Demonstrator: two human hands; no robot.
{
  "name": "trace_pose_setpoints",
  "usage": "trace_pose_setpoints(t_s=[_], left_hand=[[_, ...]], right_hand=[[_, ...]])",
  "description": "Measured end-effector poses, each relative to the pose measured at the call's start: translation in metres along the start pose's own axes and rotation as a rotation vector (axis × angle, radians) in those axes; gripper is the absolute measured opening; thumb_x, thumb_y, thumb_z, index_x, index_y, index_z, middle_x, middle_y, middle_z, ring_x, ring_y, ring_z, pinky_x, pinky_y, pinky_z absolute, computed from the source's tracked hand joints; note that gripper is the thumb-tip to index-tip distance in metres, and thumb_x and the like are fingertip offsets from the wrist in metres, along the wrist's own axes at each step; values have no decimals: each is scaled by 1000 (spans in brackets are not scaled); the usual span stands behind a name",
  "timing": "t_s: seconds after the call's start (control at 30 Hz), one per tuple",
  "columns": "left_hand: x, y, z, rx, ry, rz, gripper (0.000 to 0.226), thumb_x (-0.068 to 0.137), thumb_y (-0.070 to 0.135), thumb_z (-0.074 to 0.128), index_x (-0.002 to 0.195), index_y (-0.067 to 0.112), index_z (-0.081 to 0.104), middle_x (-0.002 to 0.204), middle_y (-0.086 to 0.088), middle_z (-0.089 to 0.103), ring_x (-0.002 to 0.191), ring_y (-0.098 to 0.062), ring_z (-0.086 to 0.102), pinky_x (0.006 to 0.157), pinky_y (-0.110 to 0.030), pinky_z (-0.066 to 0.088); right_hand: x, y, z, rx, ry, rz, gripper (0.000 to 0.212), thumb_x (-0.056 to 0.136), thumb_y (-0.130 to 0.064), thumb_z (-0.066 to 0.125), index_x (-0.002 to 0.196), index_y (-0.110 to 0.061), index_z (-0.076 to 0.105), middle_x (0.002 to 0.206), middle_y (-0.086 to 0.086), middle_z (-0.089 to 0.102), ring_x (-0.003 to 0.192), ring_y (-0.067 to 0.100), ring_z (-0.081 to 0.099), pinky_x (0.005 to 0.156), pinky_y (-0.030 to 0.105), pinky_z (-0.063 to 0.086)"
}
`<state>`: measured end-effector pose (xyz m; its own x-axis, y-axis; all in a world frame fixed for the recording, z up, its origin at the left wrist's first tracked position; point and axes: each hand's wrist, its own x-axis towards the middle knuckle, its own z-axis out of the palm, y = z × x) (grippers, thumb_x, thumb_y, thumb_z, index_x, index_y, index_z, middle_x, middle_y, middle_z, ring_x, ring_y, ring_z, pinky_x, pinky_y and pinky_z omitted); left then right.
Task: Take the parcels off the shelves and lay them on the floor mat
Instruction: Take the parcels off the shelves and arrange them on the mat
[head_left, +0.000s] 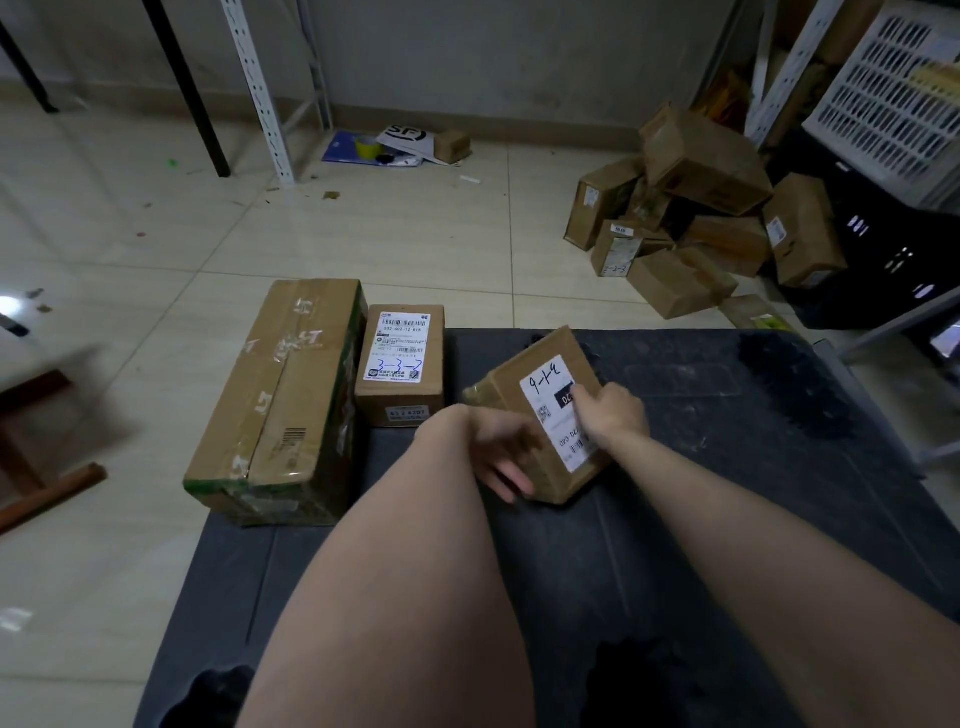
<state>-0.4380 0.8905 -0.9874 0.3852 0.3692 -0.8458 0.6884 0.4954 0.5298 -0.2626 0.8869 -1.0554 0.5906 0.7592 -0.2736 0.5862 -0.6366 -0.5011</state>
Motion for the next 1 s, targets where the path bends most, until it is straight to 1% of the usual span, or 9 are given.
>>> trace_pose_setpoints(t_s=[0.13,0.2,0.27,0.37,0.47,0.63,0.77,0.9,1.0], left_hand=[[7,4,1,39,10,-71,24,104,24,39,98,9,56,96,-9,71,91,-20,73,43,-27,53],[17,1,-7,-61,314,-29,21,101,19,40,106,6,56,86,-11,70,75,-19,73,53,-25,58],[28,-7,-19,-18,658,19,31,95,21,48,122,7,56,115,-14,64,103,-28,66,84,-32,55],[36,-13,-30,133,879,80,40,90,23,55,126,7,53,128,-13,56,116,-32,56,87,-37,48],[38,-13,-30,308,852,149,54,91,27,56,137,4,41,139,-16,44,128,-35,44,101,-44,43],[41,-15,-27,409,782,128,64,91,36,58,144,7,36,144,-13,36,131,-37,40,104,-45,39],[35,-21,-35,318,740,28,56,91,49,56,130,8,56,125,-12,61,112,-30,60,95,-39,50],[32,-28,-18,175,230,-124,49,97,40,54,132,6,48,83,-14,72,80,-27,74,68,-29,54],[41,-28,-14,132,285,-148,59,88,42,67,132,6,52,117,-13,69,111,-27,67,92,-33,53]], right_hand=[[4,8,-9,198,-30,-12,57,86,-52,64,122,-14,44,122,13,60,101,29,59,72,31,41],[-1,12,-7,172,-129,-51,73,79,-50,74,137,-22,40,132,12,55,117,31,56,86,31,43],[-6,17,2,52,-204,-114,92,74,-40,81,150,-28,32,144,15,46,130,31,47,100,31,40],[-12,13,14,-14,-270,-20,106,70,-36,82,156,-31,20,151,16,32,134,33,44,100,37,46],[-16,0,14,163,-307,285,101,66,-25,84,146,-14,24,140,13,43,104,38,61,49,44,57],[-17,-3,18,357,-409,386,75,75,-10,78,137,-4,37,120,14,54,95,37,66,39,39,54],[-11,4,10,338,-212,249,74,77,-9,76,138,-5,34,130,14,52,110,30,59,77,40,56],[2,7,0,460,-71,123,82,81,-13,75,149,-9,28,140,11,53,116,25,56,87,28,43],[0,8,-3,318,10,265,90,76,-35,80,144,-4,29,142,17,49,124,35,54,97,36,48]])
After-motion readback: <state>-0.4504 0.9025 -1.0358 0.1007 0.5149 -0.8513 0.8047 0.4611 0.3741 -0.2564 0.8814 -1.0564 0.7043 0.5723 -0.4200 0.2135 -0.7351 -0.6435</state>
